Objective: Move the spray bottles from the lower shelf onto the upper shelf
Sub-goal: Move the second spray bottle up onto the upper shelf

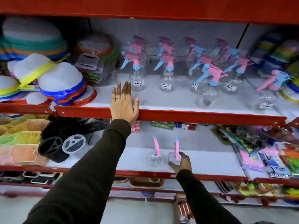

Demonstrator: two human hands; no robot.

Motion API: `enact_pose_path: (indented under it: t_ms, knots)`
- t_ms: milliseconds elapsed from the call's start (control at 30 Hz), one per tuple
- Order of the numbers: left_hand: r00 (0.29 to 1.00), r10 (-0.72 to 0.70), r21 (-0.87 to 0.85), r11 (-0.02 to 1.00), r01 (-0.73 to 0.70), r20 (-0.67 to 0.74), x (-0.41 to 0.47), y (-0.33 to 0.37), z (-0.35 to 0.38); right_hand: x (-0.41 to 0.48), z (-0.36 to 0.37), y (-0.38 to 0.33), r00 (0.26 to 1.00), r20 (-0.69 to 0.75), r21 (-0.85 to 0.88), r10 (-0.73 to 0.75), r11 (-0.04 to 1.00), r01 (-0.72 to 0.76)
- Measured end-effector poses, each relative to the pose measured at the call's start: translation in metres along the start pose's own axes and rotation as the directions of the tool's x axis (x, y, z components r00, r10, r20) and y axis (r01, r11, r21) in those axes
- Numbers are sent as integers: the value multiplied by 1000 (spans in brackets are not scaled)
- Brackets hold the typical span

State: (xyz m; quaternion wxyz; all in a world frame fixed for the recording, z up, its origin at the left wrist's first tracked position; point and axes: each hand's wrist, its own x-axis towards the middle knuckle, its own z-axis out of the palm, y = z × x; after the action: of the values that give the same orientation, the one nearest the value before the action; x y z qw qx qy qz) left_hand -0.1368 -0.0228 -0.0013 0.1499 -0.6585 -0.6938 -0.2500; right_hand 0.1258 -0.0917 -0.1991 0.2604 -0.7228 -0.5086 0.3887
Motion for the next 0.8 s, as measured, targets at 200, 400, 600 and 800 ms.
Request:
enact_pose_path:
  t_ms: [200, 400, 600, 800]
  knots:
    - [1000, -4, 13, 1000, 4, 4, 0, 2, 1, 6, 8, 1, 999, -39, 21, 13, 1000, -13]
    - [1000, -1, 3, 1000, 1, 12, -1, 3, -1, -10, -10, -3, 987, -147, 113, -60, 991, 77]
    - [1000, 9, 4, 1000, -9, 20, -2, 2, 0, -48, -33, -35, 915, -273, 131, -295, 932, 339]
    - [1000, 14, 12, 1000, -15, 18, 0, 1, -1, -71, -54, -83, 804, -311, 61, -506, 834, 548]
